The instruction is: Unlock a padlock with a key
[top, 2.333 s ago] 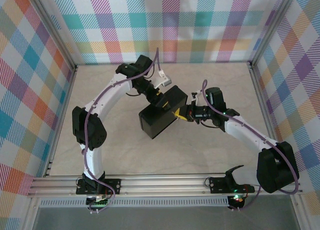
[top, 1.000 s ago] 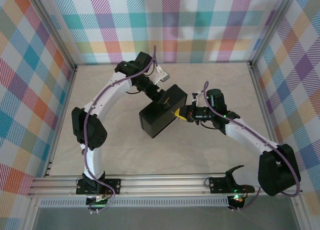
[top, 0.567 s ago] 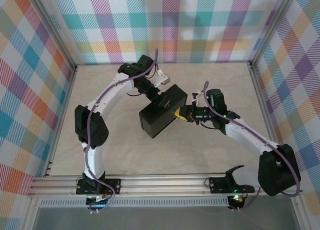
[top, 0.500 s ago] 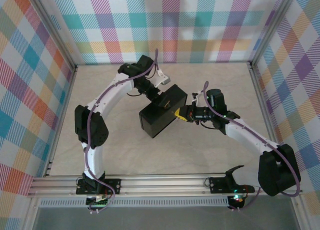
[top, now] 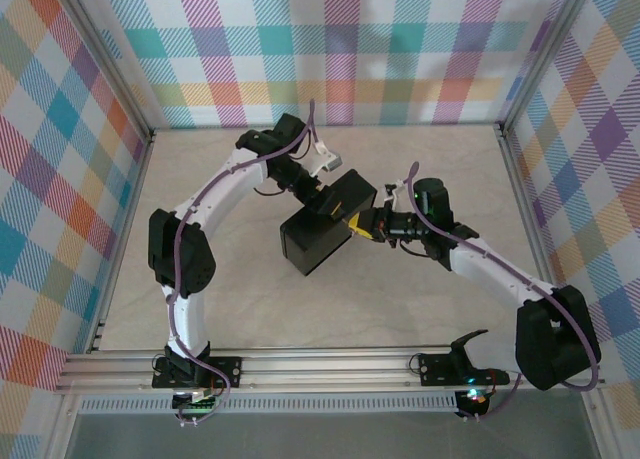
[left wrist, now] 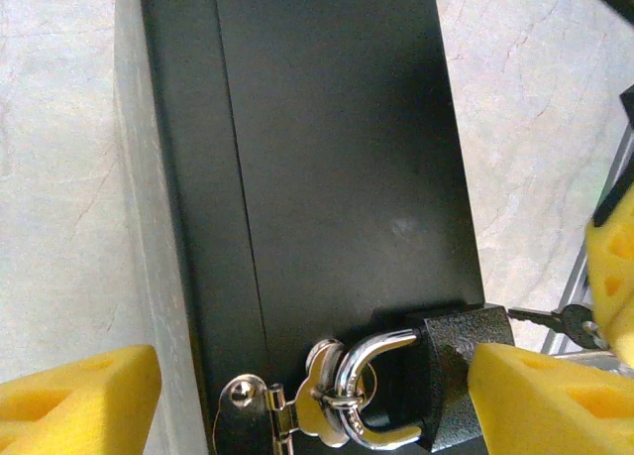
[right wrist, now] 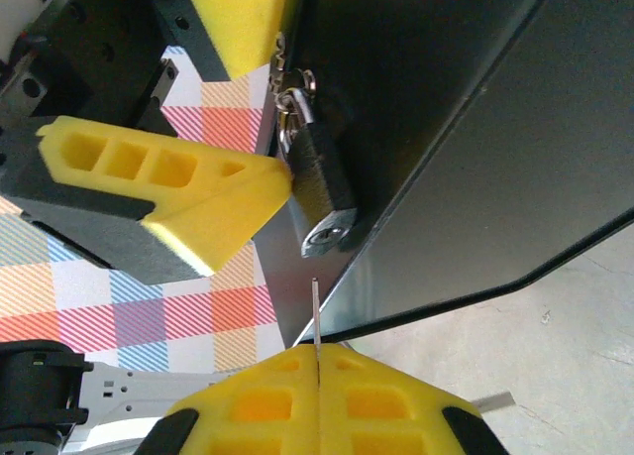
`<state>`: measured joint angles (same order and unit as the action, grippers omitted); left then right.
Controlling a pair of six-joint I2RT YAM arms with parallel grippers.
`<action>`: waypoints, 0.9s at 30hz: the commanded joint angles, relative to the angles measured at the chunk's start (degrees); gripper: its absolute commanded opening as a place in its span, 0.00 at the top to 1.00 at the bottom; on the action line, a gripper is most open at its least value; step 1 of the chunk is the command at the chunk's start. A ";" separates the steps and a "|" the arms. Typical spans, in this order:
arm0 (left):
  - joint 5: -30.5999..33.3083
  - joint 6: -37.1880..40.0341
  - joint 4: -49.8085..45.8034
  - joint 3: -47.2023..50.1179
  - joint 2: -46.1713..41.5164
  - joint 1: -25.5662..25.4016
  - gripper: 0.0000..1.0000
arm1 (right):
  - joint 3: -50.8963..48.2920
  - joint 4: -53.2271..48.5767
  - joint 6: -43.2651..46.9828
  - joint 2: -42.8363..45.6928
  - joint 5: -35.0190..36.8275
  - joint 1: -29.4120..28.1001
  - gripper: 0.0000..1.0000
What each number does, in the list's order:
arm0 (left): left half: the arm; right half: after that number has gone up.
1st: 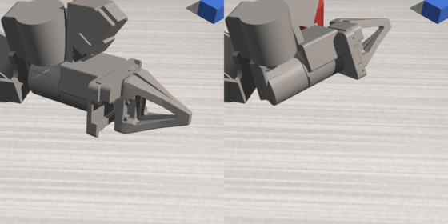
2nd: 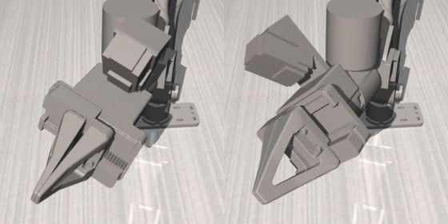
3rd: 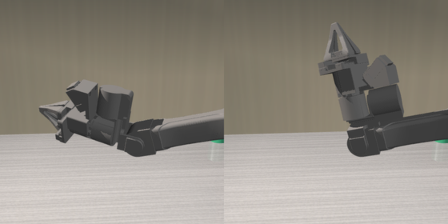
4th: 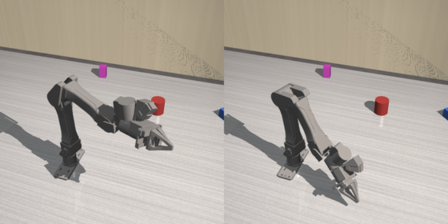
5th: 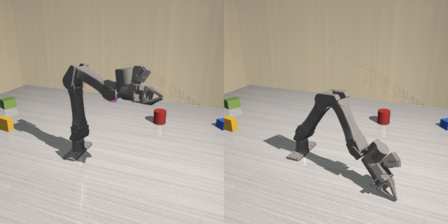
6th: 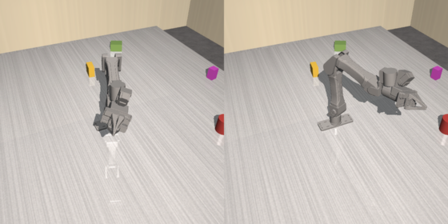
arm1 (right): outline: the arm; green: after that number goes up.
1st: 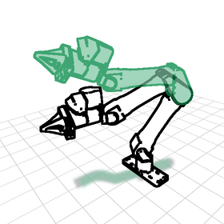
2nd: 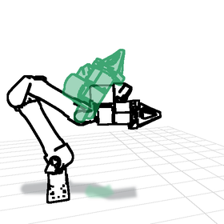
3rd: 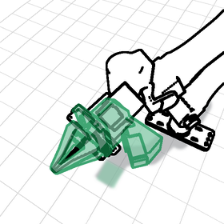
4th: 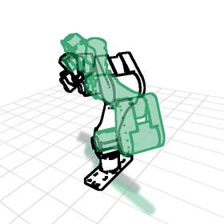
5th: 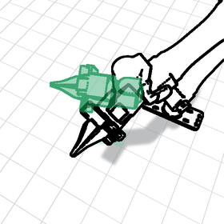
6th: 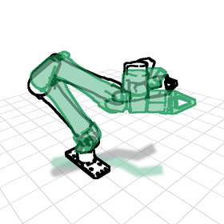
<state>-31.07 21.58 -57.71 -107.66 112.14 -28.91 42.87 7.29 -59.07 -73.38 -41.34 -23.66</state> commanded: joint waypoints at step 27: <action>-2.59 -1.85 0.66 7.02 -2.54 2.71 0.21 | -0.07 11.05 -4.77 -5.98 0.96 -1.41 1.00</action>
<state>-34.72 19.86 -53.71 -102.80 110.17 -26.68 42.68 15.31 -62.83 -78.63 -40.91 -24.75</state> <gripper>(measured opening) 0.788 0.044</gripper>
